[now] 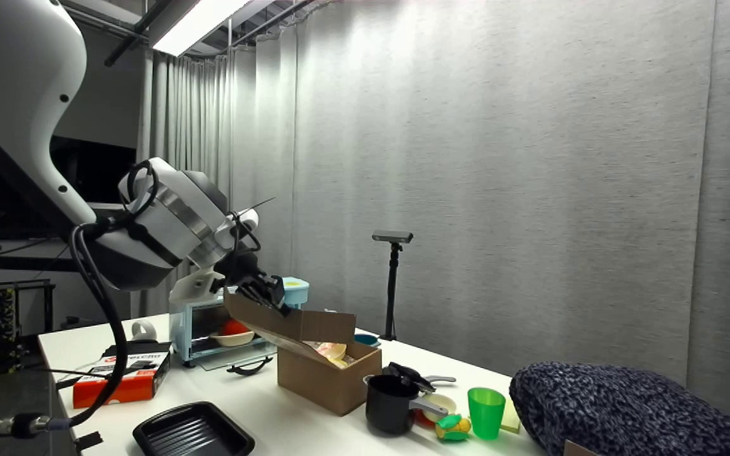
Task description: Move the box closer to the blue pot then close it
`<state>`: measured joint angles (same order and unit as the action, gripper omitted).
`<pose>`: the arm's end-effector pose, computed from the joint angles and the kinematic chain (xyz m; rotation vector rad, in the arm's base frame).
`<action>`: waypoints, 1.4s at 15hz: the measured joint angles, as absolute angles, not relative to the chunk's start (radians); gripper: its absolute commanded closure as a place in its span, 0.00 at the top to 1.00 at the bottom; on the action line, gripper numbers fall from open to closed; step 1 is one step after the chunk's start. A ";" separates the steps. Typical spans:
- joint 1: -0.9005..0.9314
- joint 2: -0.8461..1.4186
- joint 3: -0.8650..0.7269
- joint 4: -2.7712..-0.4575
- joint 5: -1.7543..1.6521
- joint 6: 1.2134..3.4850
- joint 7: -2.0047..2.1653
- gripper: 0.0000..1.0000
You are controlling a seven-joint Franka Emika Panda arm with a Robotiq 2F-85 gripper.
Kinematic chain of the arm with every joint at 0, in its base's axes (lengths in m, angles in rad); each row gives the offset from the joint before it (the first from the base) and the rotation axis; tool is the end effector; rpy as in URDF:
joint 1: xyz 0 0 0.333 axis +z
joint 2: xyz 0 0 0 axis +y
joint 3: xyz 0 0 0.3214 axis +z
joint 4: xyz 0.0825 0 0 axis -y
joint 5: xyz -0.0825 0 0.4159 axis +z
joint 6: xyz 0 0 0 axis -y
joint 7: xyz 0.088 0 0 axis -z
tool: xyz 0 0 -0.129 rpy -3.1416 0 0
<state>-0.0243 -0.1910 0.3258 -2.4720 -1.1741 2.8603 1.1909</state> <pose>0.4782 0.1949 0.3653 2.7306 0.2561 1.1284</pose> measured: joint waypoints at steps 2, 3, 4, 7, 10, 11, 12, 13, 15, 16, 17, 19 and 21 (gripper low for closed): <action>-0.029 -0.179 0.326 -2.449 -1.215 2.838 1.224 0.00; -0.029 -0.169 0.326 -2.441 -1.216 2.833 1.225 0.00; -0.028 -0.155 0.326 -2.440 -1.202 2.833 1.219 0.00; -0.012 -0.077 0.326 -2.460 -1.043 2.862 1.116 0.00; 0.014 0.012 0.332 -2.501 -0.851 2.891 0.982 0.00; 0.034 0.038 0.329 -2.515 -0.773 2.901 0.926 0.00; 0.060 0.065 0.326 -2.529 -0.689 2.912 0.866 0.00; 0.068 0.089 0.343 -2.542 -0.607 2.921 0.809 0.00; 0.085 0.131 0.384 -2.562 -0.442 2.927 0.693 0.00; 0.094 0.139 0.394 -2.566 -0.405 2.928 0.663 0.00; 0.094 0.139 0.406 -2.567 -0.403 2.927 0.662 0.00; 0.095 0.123 0.404 -2.567 -0.441 2.927 0.671 0.00; 0.095 0.090 0.383 -2.565 -0.532 2.926 0.713 0.00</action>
<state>0.0954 0.0897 0.3832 -2.5645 -0.5325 2.9264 0.7132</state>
